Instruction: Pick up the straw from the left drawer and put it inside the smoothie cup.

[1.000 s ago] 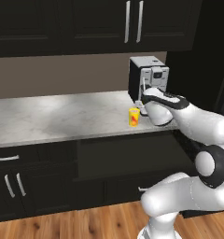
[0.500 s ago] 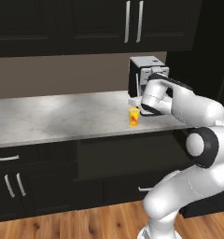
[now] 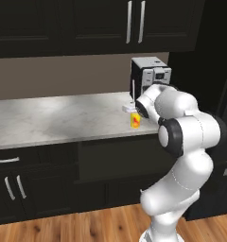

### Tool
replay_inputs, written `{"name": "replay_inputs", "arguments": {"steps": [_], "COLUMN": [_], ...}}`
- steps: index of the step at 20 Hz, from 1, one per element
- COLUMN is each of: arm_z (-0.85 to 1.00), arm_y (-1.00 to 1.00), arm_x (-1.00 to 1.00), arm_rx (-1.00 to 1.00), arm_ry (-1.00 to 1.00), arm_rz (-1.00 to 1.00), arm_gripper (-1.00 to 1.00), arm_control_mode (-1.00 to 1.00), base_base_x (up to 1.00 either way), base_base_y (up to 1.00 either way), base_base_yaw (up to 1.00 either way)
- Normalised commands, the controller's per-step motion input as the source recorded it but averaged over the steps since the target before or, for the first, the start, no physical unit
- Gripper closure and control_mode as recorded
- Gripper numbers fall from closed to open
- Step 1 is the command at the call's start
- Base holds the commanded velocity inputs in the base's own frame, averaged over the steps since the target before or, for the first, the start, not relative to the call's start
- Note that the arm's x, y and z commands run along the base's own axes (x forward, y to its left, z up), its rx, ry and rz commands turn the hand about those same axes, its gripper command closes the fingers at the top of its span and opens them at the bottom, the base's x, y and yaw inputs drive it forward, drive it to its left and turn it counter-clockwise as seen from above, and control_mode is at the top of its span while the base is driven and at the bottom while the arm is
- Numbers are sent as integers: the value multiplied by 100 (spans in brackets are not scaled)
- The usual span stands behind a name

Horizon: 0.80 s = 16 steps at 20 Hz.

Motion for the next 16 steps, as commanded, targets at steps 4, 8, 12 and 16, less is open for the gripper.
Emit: {"name": "replay_inputs", "arguments": {"steps": [4,8,12,16], "arm_z": [0,0,3,4], "arm_y": [-42,-42,-35,-31], "arm_x": [13,13,3,1], "arm_rx": [0,0,0,0], "arm_ry": [2,3,5,7], "arm_rz": [0,4,5,5], "arm_gripper": [100,100,100,100], "arm_control_mode": [-100,-100,-100,-100], "base_base_x": [0,0,0,0], "base_base_y": [0,0,0,0], "base_base_yaw": [0,0,0,0]}}
